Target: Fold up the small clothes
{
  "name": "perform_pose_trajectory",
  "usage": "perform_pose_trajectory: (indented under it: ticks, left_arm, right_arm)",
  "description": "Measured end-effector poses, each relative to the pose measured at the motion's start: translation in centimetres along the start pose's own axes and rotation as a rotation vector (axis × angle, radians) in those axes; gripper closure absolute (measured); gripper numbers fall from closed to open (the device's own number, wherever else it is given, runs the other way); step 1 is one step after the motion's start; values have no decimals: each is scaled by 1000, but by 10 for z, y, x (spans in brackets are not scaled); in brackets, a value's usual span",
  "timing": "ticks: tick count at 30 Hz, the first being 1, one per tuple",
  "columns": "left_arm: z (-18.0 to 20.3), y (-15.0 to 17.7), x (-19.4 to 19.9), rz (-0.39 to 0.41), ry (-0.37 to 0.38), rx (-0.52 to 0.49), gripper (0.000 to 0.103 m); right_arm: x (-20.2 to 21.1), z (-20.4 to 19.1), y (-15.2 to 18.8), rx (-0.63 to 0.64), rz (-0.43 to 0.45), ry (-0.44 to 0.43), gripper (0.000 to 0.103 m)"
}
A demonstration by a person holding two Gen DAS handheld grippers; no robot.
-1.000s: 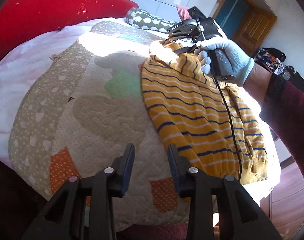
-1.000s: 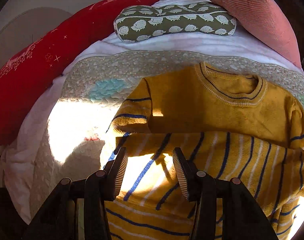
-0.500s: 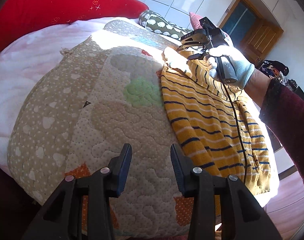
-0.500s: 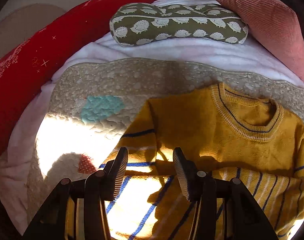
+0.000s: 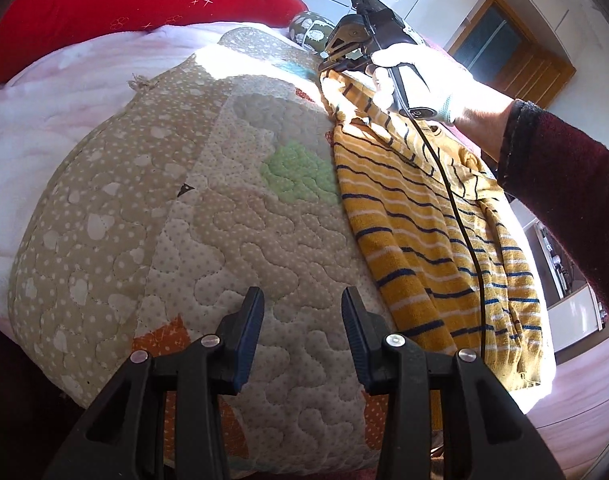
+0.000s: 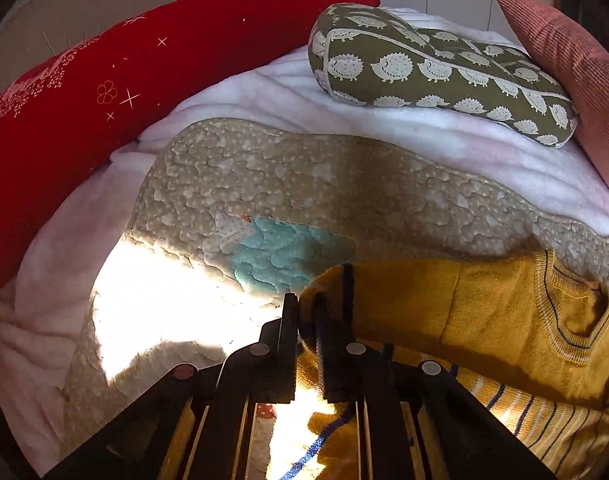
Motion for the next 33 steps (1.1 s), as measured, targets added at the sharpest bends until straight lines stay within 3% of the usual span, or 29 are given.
perform_pose_trajectory:
  ticks: [2,6,7,10,16,21,23,25,30,33]
  left_arm:
    - [-2,0,2,4,-8,-2,64]
    - [-5,1,4,2,-17,3,64]
    - [-4,1,5,5,-18,6,64]
    - [-7,0,9,15,-31,18,63]
    - [-16,-3,21,24,-77,65,60]
    - [-20,-8,46,58,-126,85,55]
    - [-17,-9,55,73,-139,85,54]
    - [-10,-8,63,78,-134,76,53]
    - [30,-4,68,60,-100,-7,51]
    - [67,-2,55,37,-81,-118,43]
  right_arm:
    - [1,0,2,25,3,9,91]
    - [41,16,13,4,82,46,71]
    - [54,18,23,-7,80,30,70]
    - [94,17,78,-38,17,-103,70]
    - [155,-17,230,-1,-120,-239,74]
    - [219,-44,302,-96,-49,-365,73]
    - [240,-46,323,-112,-17,-372,70]
    - [255,-45,343,-140,-41,-428,69]
    - [295,-9,373,-270,-29,-476,69]
    - [330,27,384,-358,79,-439,69]
Point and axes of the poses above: each gripper's, at about its wrist camera, not at the fingertips, and x roughly against the way its jaws point, z to its right, y to its underside, the point moved 4 cm from there along -x, roughly the way its jaws point, and after that the axes turned 15 degrees about z, right-handed, at the moved point
